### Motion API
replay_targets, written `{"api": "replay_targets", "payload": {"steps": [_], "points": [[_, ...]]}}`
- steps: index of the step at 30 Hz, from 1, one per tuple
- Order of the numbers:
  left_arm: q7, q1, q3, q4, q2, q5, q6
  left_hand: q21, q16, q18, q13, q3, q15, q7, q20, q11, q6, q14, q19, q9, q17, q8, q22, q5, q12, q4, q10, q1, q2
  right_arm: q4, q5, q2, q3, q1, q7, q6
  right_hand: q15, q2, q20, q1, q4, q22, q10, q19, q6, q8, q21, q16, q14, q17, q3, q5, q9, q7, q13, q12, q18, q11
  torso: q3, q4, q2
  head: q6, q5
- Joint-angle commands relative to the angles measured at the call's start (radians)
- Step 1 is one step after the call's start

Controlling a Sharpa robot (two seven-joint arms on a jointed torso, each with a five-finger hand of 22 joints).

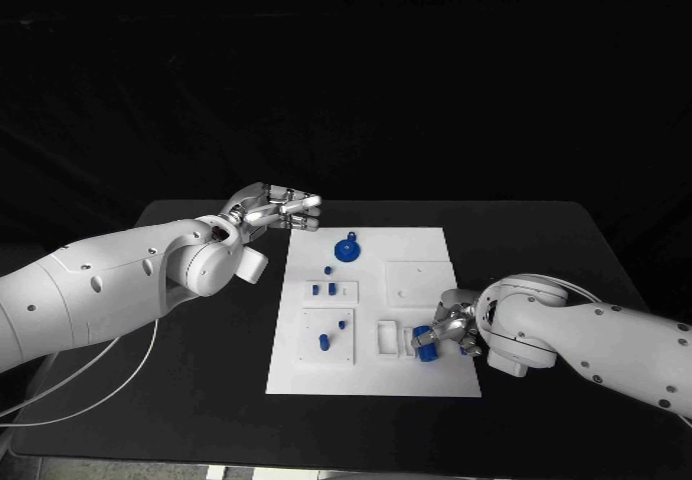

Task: Assemble the parts on the task board

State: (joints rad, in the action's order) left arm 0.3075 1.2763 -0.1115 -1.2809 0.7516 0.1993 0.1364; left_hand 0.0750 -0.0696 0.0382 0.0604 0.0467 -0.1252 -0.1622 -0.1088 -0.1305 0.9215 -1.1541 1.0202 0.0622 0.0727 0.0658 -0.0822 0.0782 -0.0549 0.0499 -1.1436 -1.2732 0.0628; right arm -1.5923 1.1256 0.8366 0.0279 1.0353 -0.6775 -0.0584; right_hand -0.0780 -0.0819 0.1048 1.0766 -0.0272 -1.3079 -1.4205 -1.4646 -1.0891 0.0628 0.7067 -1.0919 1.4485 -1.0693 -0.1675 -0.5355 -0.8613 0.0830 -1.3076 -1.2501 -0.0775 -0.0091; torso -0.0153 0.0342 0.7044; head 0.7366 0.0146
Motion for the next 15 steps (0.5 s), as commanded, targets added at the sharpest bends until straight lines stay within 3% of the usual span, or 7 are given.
{"api": "replay_targets", "payload": {"steps": [1, 15], "points": [[0.003, 0.000, 0.001, 0.000, -0.002, 0.002, -0.012, 0.006, 0.002, 0.005, 0.001, 0.000, 0.001, -0.001, -0.002, 0.000, -0.009, 0.003, 0.005, -0.001, 0.000, -0.001, 0.002, 0.003, -0.005, -0.004, -0.005, 0.001, -0.002, -0.002, -0.049, 0.011, -0.013, -0.017, -0.075, 0.012, -0.002, -0.002, -0.003, -0.011, 0.083, -0.005, 0.006, -0.053, -0.011, 0.000, -0.005, 0.004, 0.002, 0.001, -0.076, -0.008, 0.773, 0.000, -0.060, 0.007, -0.009, -0.002, 0.0006, -0.0005, -0.001, -0.002, -0.001], [0.001, 0.000, 0.001, 0.003, -0.003, 0.003, -0.012, 0.006, 0.002, 0.005, 0.001, 0.000, 0.001, -0.001, -0.002, 0.000, -0.009, 0.002, 0.005, -0.001, 0.000, -0.001, 0.002, 0.004, -0.005, -0.004, -0.005, 0.001, -0.002, -0.025, -0.133, 0.034, 0.006, 0.001, -0.068, 0.056, -0.004, -0.006, -0.001, -0.019, 0.085, -0.005, 0.006, -0.054, -0.015, 0.000, -0.003, 0.007, 0.001, 0.003, -0.082, -0.028, 0.776, -0.002, -0.059, 0.008, -0.009, -0.005, -0.0017, 0.0015, 0.000, -0.003, 0.004]]}}
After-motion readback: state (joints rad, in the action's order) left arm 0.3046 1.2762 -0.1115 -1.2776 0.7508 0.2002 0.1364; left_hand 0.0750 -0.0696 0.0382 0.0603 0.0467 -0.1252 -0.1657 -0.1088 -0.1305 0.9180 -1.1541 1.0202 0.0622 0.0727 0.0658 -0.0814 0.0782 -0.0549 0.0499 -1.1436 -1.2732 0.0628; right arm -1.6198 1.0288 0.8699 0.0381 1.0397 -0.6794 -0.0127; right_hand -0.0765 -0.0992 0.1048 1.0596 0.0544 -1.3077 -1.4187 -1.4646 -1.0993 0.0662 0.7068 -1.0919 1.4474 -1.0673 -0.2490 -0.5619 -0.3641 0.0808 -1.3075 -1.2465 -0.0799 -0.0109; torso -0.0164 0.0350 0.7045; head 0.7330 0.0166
